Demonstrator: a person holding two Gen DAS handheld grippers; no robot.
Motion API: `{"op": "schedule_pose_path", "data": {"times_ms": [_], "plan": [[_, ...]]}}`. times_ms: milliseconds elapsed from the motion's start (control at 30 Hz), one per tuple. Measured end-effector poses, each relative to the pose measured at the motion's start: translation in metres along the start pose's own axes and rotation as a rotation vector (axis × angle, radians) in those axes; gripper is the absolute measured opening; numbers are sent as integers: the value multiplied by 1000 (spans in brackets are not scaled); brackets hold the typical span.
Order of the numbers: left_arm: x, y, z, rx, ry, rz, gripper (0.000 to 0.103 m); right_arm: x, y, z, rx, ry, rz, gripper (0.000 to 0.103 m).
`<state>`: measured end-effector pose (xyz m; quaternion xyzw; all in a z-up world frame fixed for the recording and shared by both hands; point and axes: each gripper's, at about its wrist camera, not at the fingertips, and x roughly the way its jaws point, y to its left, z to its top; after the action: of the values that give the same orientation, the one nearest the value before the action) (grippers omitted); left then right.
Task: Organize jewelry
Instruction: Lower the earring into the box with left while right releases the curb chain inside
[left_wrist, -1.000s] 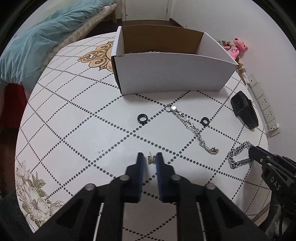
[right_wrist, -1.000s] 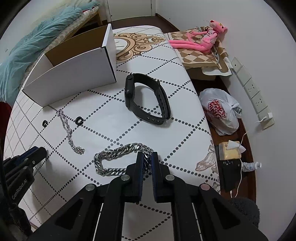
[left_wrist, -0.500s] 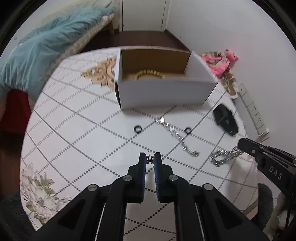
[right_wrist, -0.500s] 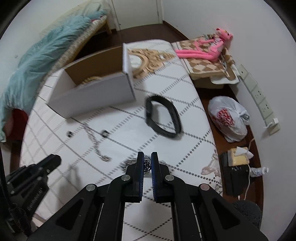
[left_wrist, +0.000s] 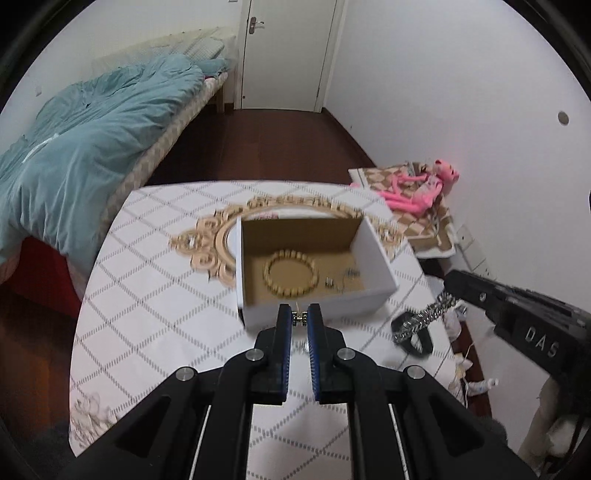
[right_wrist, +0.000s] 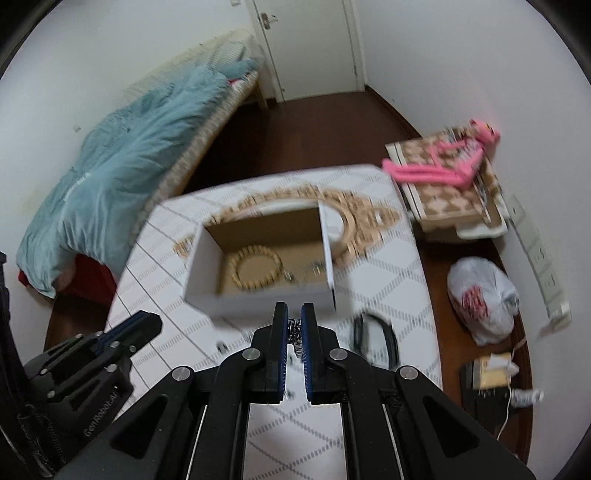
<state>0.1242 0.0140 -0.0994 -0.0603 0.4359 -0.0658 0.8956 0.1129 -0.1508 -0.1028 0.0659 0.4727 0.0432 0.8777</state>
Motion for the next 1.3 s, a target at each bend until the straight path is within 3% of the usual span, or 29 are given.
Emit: {"op": "schedule_pose_path", "data": {"times_ms": [133,300,667,767,833,867,900,933,967,1000,1100,1133,1167,1200,1233,1300], "plan": [[17,8,26,-28,36,-47,6,12,4,38,-20,-10,10,7],[50,15,50,-40,106,-85,6,57,2,74,-16,70,37,7],[123,30,82,-89,286,-103,9,153,-12,99,-7,240,32,7],[135,36,89,-117,332,-67,10,163,-15,103,1,267,32,8],[136,39,92,-115,333,-36,18,164,-15,106,1,273,50,8],[133,40,94,-113,323,-22,30,163,-15,108,1,271,45,8],[131,42,95,-112,312,-10,49,162,-15,109,-1,269,39,8],[128,44,95,-112,297,3,58,160,-15,111,-3,267,41,8],[125,47,96,-113,282,9,65,158,-14,112,-6,262,35,8],[121,49,96,-114,268,22,65,155,-13,113,-17,254,15,9],[113,53,94,-103,245,77,67,147,-12,114,-35,240,-27,24],[109,54,93,-98,231,95,70,145,-12,112,-36,240,-37,41],[107,55,91,-91,220,109,82,143,-13,110,-40,241,-59,60],[104,55,88,-86,209,124,92,142,-12,106,-46,240,-72,68],[101,55,85,-81,198,137,95,141,-13,103,-53,240,-85,79],[98,54,79,-65,183,169,101,140,-12,91,-77,245,-151,84]]}}
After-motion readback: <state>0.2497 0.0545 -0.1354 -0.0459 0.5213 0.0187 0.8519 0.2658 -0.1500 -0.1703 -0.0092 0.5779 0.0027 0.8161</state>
